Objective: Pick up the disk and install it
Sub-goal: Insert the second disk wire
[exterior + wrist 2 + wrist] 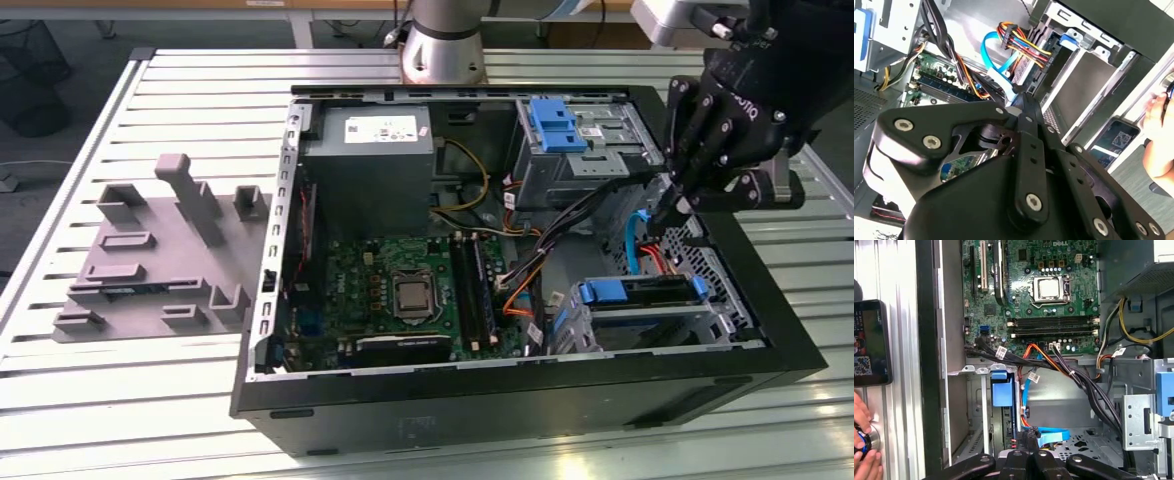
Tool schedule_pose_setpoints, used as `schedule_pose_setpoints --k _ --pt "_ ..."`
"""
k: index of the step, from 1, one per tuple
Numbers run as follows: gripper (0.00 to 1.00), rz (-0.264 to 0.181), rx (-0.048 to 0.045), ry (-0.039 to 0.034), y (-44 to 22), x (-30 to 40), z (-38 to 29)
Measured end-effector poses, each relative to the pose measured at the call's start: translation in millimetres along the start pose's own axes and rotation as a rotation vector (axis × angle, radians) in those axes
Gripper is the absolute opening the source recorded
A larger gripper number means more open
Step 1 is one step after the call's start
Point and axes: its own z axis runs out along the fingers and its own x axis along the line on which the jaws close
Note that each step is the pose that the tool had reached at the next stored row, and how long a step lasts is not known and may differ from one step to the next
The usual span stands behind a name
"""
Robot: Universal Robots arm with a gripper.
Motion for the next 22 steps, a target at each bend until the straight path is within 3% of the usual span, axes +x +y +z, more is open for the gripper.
schedule_pose_setpoints --k 5,8,12,13,15,18,22 --pt "0.11 0.0 0.0 0.0001 0.2 -1.9 0.0" --pt "0.24 0.0 0.0005 0.0001 1.2 -3.3 0.1" --pt "0.25 0.0 0.0015 0.0 1.9 -6.3 1.0" --pt "0.31 0.0 0.0019 0.0006 2.0 -6.7 1.9" --pt "0.31 0.0 0.0025 0.0023 2.0 -7.7 4.8" --pt "0.31 0.0 0.0043 0.0078 2.2 -10.0 9.5" --pt "0.31 0.0 0.0082 0.0248 2.3 -11.4 14.2"
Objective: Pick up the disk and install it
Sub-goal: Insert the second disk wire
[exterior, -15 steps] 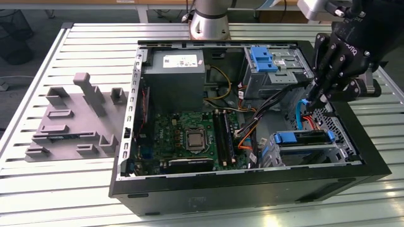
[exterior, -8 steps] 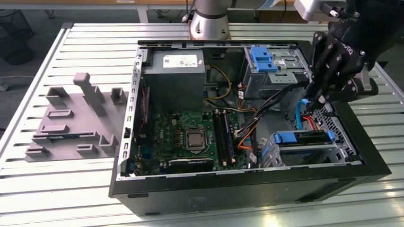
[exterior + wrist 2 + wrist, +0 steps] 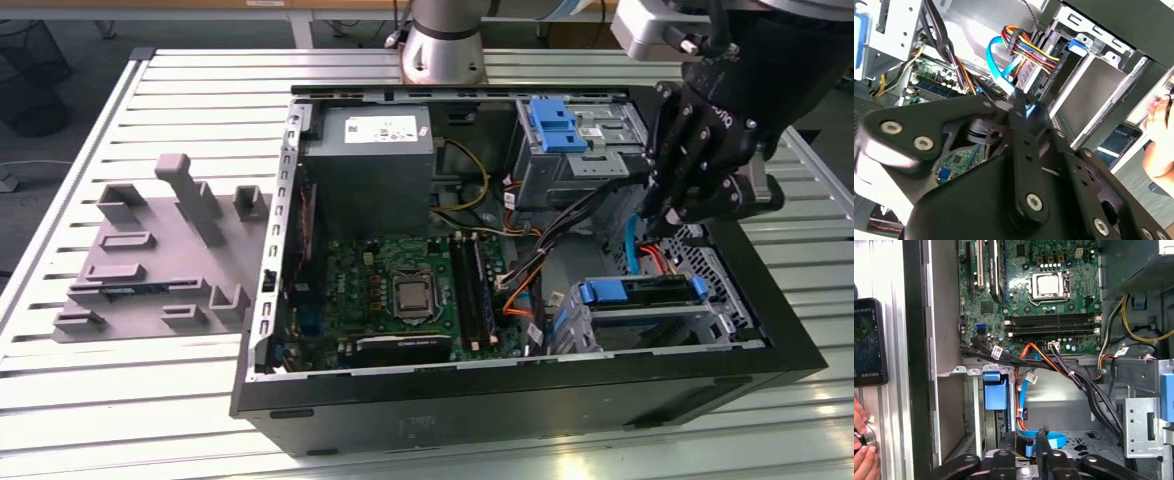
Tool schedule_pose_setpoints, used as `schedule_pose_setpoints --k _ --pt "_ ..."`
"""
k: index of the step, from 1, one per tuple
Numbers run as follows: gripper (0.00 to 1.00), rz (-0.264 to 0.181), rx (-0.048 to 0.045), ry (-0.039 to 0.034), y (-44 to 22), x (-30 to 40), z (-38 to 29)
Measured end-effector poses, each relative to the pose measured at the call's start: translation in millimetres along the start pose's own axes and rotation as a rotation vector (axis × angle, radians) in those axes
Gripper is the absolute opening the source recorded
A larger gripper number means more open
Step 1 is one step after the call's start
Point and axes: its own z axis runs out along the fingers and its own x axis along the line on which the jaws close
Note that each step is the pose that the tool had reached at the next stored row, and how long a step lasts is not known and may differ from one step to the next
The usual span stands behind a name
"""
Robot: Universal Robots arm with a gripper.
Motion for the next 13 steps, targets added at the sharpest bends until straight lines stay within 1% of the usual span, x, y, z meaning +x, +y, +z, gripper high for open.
schedule_pose_setpoints --k 1,2,3,4,5,7,8,13 --pt "0.29 0.0 0.0009 0.0039 0.0 -0.1 1.3" --pt "0.23 0.0 0.0015 0.0055 0.0 -0.2 2.6" --pt "0.23 0.0 0.0016 0.0058 0.0 -0.3 3.6" --pt "0.17 0.0 0.0016 0.0057 0.0 -0.3 4.2" --pt "0.17 0.0 0.0016 0.0041 0.0 -0.2 4.5" --pt "0.16 0.0 0.0011 -0.0019 0.0 -0.1 5.2" --pt "0.16 0.0 0.001 -0.0032 0.0 -0.1 5.4" --pt "0.16 0.0 0.001 -0.0033 -0.1 -0.1 5.7"
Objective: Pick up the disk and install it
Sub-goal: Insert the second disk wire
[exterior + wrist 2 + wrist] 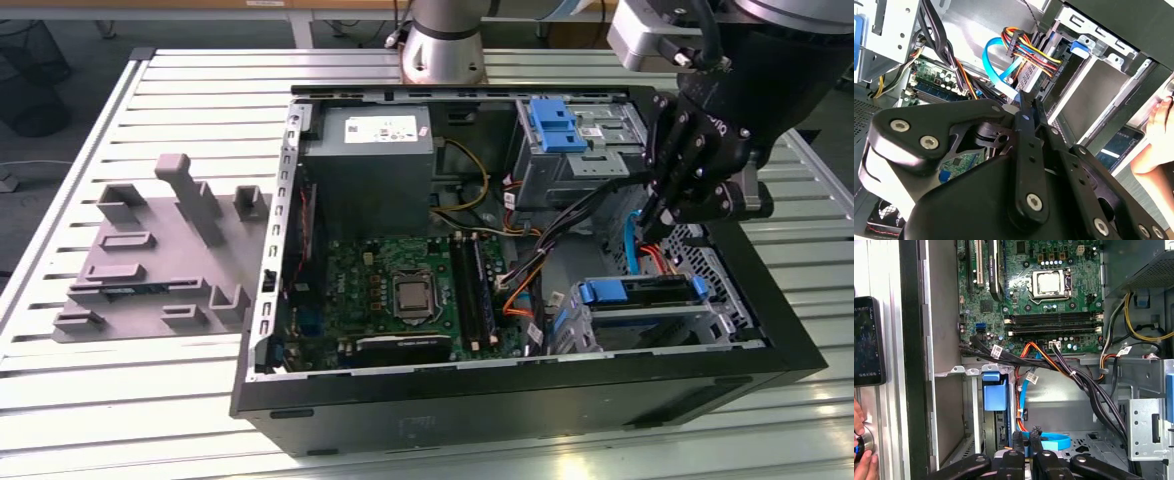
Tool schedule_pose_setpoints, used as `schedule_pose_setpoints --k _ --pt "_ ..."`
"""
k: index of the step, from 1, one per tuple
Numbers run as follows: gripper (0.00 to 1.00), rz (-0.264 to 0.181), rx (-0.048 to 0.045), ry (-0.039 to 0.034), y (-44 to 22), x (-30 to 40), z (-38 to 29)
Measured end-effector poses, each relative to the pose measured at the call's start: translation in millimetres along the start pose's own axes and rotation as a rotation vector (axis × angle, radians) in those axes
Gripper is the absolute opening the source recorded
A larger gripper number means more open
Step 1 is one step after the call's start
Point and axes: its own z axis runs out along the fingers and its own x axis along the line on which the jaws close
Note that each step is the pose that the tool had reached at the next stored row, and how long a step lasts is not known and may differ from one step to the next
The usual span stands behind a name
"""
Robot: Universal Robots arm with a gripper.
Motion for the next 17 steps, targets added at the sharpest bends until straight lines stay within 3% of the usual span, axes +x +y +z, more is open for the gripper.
schedule_pose_setpoints --k 10,11,13,14,17 --pt "0.16 0.0 0.0 -0.0003 0.0 0.0 0.1" --pt "0.16 0.0 -0.0004 -0.0063 0.0 0.1 0.4" --pt "0.16 0.0 -0.0029 -0.0422 0.0 0.7 0.6" --pt "0.16 0.0 -0.0033 -0.0487 0.0 1.1 1.5" --pt "0.16 0.0 -0.0034 -0.0486 -0.2 3.3 4.7"
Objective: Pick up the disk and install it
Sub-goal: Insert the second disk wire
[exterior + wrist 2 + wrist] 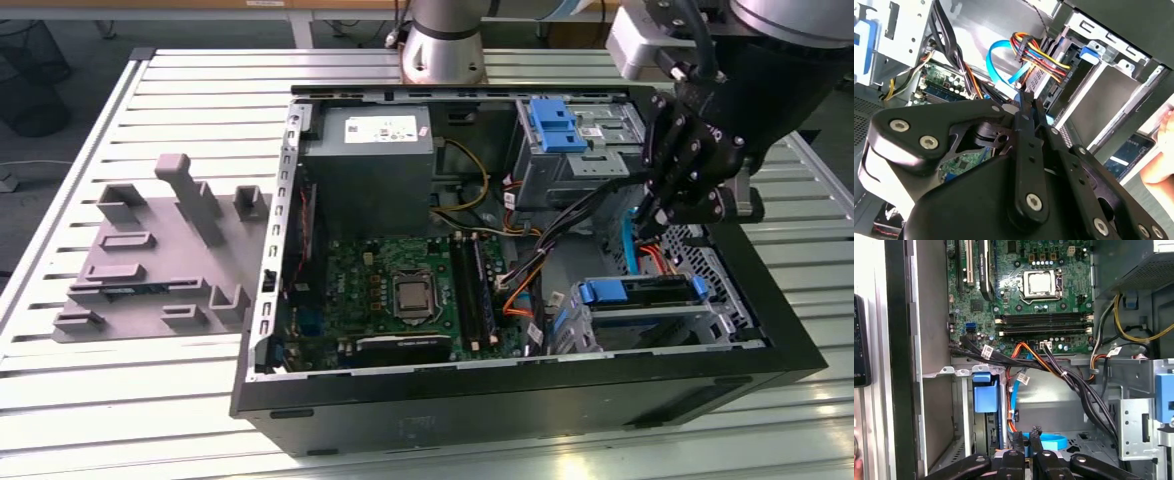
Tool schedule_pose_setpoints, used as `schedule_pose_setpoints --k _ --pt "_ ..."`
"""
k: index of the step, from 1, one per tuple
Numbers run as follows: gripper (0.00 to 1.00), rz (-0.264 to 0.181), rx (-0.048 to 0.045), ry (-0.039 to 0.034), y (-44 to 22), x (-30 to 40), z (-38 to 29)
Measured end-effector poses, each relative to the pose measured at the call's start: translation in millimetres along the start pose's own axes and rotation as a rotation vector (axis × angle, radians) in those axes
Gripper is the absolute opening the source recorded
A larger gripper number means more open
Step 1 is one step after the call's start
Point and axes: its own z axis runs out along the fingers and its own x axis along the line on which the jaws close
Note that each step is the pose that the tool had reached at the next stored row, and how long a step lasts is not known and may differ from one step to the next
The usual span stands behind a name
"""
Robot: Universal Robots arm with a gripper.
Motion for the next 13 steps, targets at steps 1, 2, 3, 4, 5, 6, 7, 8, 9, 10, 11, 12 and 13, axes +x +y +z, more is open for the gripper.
schedule_pose_setpoints --k 1,2,3,4,5,6,7,8,9,10,11,12,13 --pt "0.16 0.0 0.0 0.0 -0.1 1.3 1.4" --pt "0.16 0.0 0.0 -0.0003 -0.1 2.4 3.4" --pt "0.16 0.0 0.0 -0.0003 -0.2 3.7 5.2" --pt "0.16 0.0 -0.0002 -0.0013 -0.3 4.4 6.8" --pt "0.16 0.0 -0.0014 -0.008 -0.5 5.0 7.3" --pt "0.16 0.0 -0.0034 -0.0196 -0.9 5.6 7.6" --pt "0.16 0.0 -0.0059 -0.0228 -1.4 6.6 8.1" --pt "0.16 0.0 -0.0083 -0.0228 -1.8 7.4 8.2" --pt "0.16 0.0 -0.0137 -0.0224 -2.6 7.7 8.2" --pt "0.16 0.0 -0.0226 -0.0216 -3.8 8.0 8.3" --pt "0.16 0.0 -0.0307 -0.0204 -4.8 8.1 8.3" --pt "0.16 0.0 -0.036 -0.0192 -5.8 8.4 8.3" --pt "0.16 0.0 -0.0386 -0.0188 -6.5 9.0 8.6"
